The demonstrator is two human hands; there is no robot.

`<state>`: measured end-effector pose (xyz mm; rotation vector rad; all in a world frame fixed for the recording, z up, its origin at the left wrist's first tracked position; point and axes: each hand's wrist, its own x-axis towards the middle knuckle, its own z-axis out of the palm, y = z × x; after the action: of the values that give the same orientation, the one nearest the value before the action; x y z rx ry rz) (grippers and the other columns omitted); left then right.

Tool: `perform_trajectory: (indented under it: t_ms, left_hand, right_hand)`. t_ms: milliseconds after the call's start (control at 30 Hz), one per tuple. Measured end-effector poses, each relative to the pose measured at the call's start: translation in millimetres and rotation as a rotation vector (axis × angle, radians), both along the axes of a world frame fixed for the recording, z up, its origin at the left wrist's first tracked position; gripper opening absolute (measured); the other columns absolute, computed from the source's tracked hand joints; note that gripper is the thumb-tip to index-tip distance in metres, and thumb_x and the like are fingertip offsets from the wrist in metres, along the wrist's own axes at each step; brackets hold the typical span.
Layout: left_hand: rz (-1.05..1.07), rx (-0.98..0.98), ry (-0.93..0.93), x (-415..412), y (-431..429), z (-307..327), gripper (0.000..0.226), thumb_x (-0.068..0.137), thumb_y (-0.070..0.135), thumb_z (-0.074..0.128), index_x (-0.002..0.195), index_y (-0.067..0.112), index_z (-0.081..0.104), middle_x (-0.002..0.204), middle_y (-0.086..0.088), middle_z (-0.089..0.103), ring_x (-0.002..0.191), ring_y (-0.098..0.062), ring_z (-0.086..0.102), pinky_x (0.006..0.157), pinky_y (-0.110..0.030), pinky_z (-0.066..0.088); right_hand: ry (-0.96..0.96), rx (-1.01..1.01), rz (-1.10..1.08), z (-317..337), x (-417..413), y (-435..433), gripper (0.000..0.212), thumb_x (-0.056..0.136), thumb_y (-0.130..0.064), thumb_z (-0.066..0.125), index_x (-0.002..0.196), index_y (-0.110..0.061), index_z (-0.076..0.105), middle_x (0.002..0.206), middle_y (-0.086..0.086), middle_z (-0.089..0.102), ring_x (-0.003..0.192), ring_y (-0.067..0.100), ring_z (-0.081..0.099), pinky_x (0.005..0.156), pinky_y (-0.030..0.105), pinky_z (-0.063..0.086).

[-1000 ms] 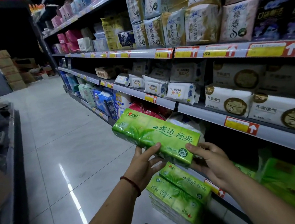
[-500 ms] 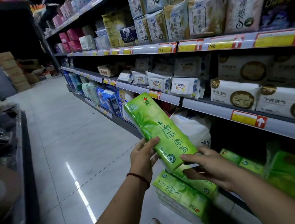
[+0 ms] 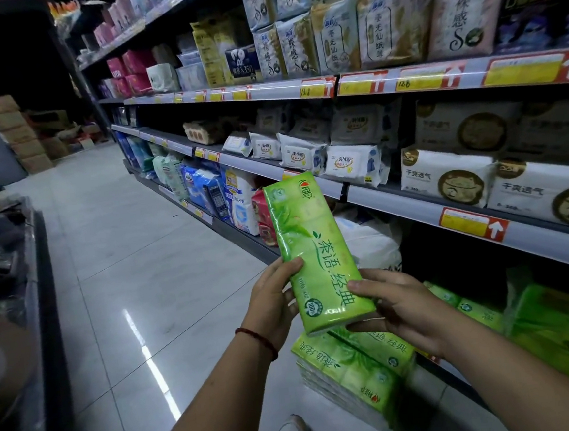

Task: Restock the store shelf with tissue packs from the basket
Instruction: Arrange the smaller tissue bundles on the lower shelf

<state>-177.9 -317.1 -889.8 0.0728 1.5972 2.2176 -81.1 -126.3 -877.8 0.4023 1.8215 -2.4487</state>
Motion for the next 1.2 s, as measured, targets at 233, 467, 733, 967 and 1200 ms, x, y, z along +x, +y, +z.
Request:
perform_trajectory:
  t_ms: [233, 467, 733, 967, 1200]
  left_hand:
    - [-0.196, -0.174, -0.087, 8, -4, 6, 0.045, 0.089, 0.041, 0.072, 0.125, 0.014, 0.068, 0.115, -0.007, 0.077, 0.101, -0.026, 0.074, 0.095, -0.047, 0.058]
    - [-0.295, -0.278, -0.008, 15, -9, 10, 0.04, 0.09, 0.029, 0.072, 0.127, 0.014, 0.068, 0.12, -0.008, 0.076, 0.109, -0.029, 0.072, 0.099, -0.047, 0.057]
    - [-0.322, -0.39, -0.029, 20, -3, 7, 0.04, 0.087, 0.039, 0.074, 0.123, 0.021, 0.072, 0.116, -0.004, 0.077, 0.103, -0.028, 0.072, 0.095, -0.042, 0.058]
    - [-0.422, -0.494, -0.139, 21, 11, -8, 0.046, 0.088, 0.041, 0.074, 0.117, 0.005, 0.072, 0.104, -0.017, 0.069, 0.075, -0.028, 0.071, 0.061, -0.03, 0.054]
    - [-0.305, -0.444, -0.206, 12, 65, -28, 0.046, 0.09, 0.035, 0.074, 0.113, -0.004, 0.07, 0.101, -0.018, 0.061, 0.071, -0.028, 0.061, 0.056, -0.028, 0.056]
  right_hand:
    - [-0.001, -0.032, -0.001, -4, 2, 3, 0.055, 0.072, -0.014, 0.08, 0.121, 0.003, 0.063, 0.112, 0.027, 0.074, 0.109, 0.056, 0.065, 0.094, 0.065, 0.055]
    - [-0.018, -0.032, -0.022, -3, 2, 4, 0.056, 0.069, -0.018, 0.082, 0.12, -0.002, 0.065, 0.114, 0.022, 0.075, 0.104, 0.043, 0.073, 0.097, 0.062, 0.055]
    - [-0.027, -0.024, -0.138, -9, -3, -1, 0.02, 0.094, -0.017, 0.072, 0.11, -0.006, 0.07, 0.092, 0.012, 0.08, 0.071, 0.027, 0.075, 0.087, 0.054, 0.059]
    - [-0.197, -0.071, -0.217, -34, -1, 15, 0.032, 0.095, -0.017, 0.072, 0.118, 0.004, 0.068, 0.109, 0.023, 0.076, 0.086, 0.035, 0.074, 0.083, 0.054, 0.06]
    - [-0.29, 0.002, -0.035, -40, 14, 54, 0.042, 0.09, -0.025, 0.078, 0.128, -0.027, 0.061, 0.117, 0.014, 0.073, 0.098, 0.048, 0.073, 0.085, 0.053, 0.062]
